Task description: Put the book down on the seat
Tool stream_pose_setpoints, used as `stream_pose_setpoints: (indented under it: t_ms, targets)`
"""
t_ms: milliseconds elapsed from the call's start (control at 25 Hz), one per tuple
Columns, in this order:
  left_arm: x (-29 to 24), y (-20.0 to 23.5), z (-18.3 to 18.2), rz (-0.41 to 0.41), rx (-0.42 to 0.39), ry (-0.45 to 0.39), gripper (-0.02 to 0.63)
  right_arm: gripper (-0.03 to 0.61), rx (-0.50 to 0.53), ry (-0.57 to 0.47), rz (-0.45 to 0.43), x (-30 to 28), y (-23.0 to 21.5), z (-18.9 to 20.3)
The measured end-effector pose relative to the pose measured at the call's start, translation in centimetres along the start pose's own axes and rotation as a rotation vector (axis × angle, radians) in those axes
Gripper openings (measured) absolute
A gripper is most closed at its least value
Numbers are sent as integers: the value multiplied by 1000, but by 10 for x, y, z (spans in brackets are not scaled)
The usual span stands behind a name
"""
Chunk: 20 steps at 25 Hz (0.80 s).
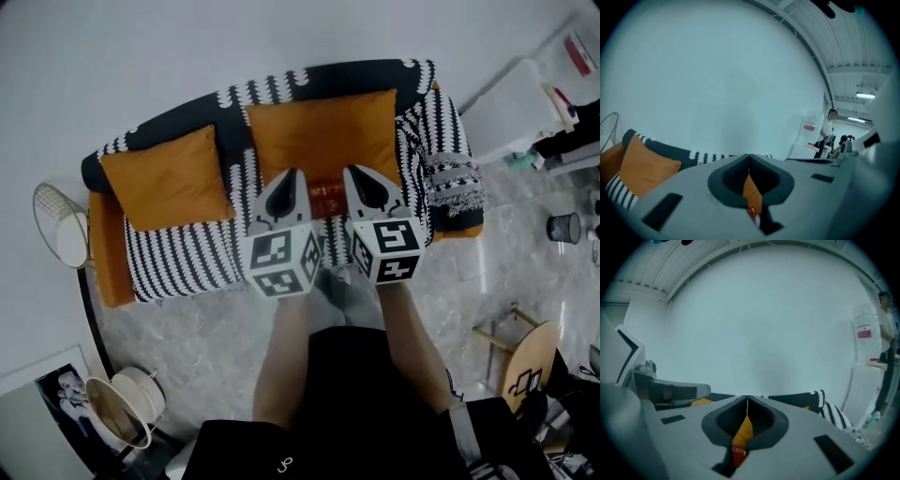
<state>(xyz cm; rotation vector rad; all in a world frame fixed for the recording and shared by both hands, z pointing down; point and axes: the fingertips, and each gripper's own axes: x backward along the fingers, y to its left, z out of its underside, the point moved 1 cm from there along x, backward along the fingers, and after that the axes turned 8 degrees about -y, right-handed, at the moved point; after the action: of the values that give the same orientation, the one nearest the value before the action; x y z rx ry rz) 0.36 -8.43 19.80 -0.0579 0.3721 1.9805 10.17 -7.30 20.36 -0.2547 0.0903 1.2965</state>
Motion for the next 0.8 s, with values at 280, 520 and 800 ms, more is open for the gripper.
stream_pose_setpoints:
  t_ms: [280,520,800]
  targets:
    - [-7,-19,-72,22,-67,-147,14,14,47,-146,-30,0,-1,-79]
    - [-10,-54,-120,85,-133,-240,14,10,77,-204,-5,7,-9,-125]
    - [-9,-76,-162,114,-185,-329,14,9,138,-290,-16,18,-10,-175]
